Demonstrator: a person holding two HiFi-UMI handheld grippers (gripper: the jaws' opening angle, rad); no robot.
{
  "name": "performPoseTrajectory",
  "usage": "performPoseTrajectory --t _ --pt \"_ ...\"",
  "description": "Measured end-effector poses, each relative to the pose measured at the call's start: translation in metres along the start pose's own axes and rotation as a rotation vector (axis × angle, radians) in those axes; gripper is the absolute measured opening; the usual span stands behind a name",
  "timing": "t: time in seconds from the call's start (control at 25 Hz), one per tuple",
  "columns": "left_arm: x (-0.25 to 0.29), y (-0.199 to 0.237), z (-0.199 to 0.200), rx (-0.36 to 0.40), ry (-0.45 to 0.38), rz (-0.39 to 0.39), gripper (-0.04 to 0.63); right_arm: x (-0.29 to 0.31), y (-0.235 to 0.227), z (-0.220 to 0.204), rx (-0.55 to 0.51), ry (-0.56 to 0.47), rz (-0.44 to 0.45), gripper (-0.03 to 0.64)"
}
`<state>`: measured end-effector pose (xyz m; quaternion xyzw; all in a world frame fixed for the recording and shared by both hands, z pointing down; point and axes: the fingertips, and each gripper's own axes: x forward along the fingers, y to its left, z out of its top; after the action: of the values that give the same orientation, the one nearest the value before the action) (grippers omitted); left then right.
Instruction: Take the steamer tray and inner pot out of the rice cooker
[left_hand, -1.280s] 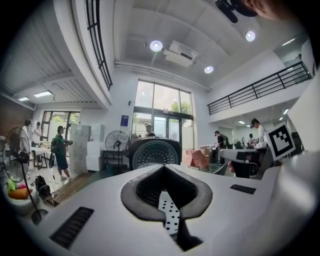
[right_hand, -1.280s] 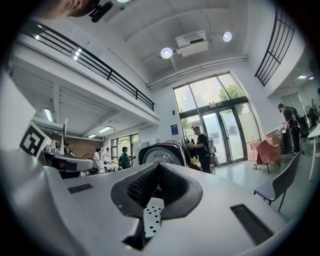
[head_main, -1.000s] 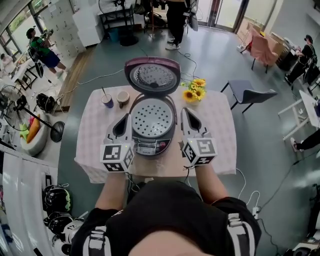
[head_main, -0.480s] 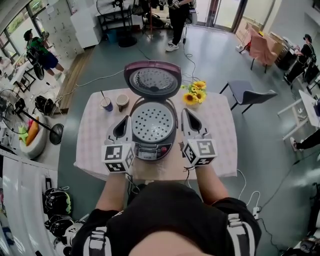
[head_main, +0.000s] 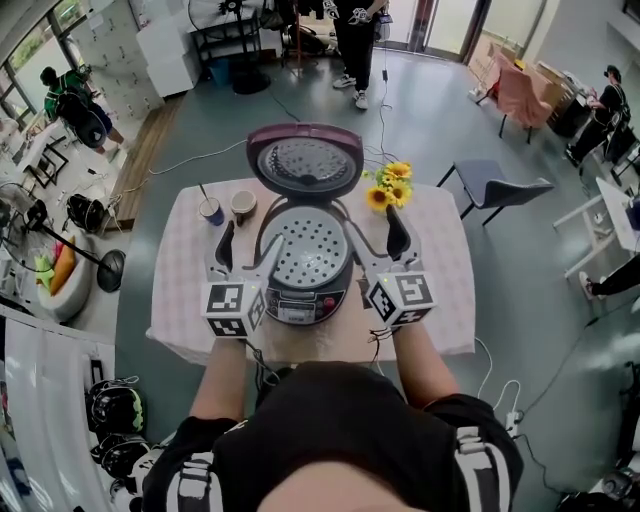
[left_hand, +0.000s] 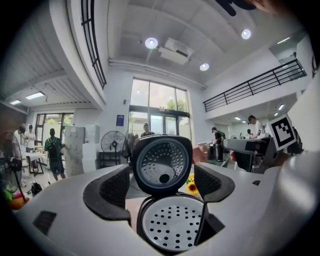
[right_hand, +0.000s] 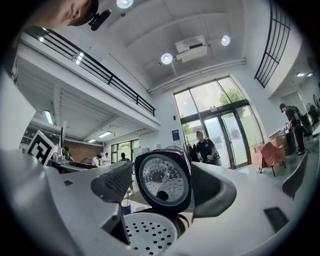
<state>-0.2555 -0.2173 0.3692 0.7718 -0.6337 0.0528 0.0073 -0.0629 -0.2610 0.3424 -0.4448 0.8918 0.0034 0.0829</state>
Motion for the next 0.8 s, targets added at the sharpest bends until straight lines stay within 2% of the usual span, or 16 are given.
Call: performPoseTrajectory --t 0.4,0.8 --pt "0.015 0.017 -0.029 -0.011 0.093 -0.003 0.380 0.019 0.005 -0.034 -0.044 0.127 0.016 0.341" --pt "0.046 0.040 -0.098 -0.011 0.285 -0.029 0.380 0.043 -0.002 -0.118 -0.083 0.374 0.016 0.339"
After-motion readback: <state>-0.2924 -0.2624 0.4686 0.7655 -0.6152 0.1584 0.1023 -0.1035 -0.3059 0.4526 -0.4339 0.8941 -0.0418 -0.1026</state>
